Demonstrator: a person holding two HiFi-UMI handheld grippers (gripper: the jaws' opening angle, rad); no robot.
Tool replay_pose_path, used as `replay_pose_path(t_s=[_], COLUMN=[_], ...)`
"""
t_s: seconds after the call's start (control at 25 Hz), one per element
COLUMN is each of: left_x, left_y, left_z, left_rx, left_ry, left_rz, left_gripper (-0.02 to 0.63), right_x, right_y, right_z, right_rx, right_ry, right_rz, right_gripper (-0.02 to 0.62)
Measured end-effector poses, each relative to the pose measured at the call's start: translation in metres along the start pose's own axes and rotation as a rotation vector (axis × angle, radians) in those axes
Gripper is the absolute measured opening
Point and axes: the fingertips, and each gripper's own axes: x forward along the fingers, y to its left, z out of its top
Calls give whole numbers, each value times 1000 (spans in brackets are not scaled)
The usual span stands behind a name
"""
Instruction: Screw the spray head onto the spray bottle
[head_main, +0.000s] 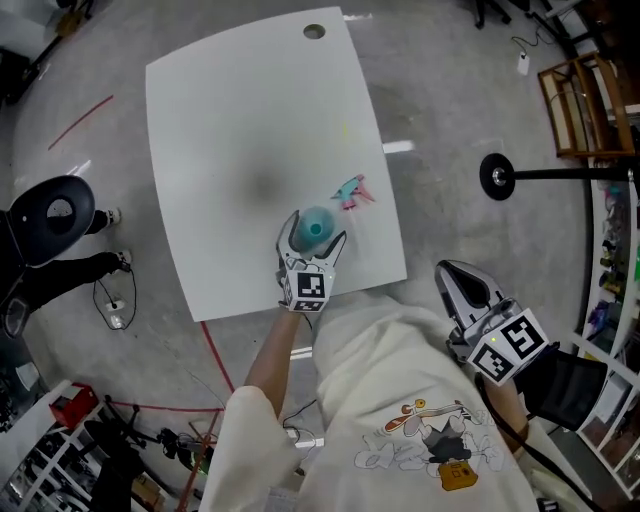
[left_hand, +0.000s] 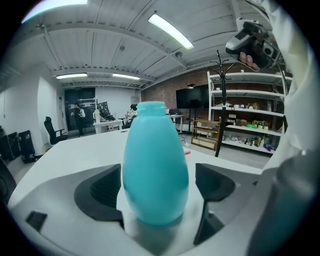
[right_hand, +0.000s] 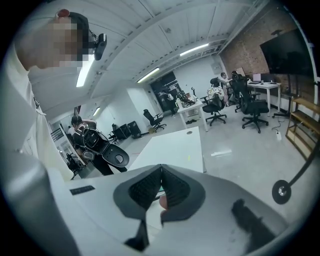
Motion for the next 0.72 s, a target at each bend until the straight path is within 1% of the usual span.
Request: replay_pose_path(t_s=[0.12, 0.32, 0.36, 0.4, 0.52, 0.6, 0.72], left_x=[7, 16, 16, 17, 15, 11, 5], left_y=[0, 0, 1, 2, 3, 3, -2], left_z=[0, -4, -5, -6, -6, -6, -2], left_rx=[-18, 14, 19, 22, 13, 10, 35], left_ry=[11, 31, 37, 40, 59, 76, 95], left_rz=[-11, -7, -4, -1, 0, 3, 5], left_gripper=[449, 446, 441, 422, 416, 413, 411], right_x=[5, 8, 9, 10, 11, 13, 28], right_y=[0, 11, 13, 15, 19, 20, 18], right_z=[0, 0, -1, 0, 5, 6, 1], right_rx=[10, 15, 11, 5, -17, -30, -49], right_ry=[4, -10, -9, -8, 0, 19, 87], right_rz=[6, 21, 26, 30, 39, 31, 24], right_gripper=[6, 6, 6, 6, 6, 6, 6])
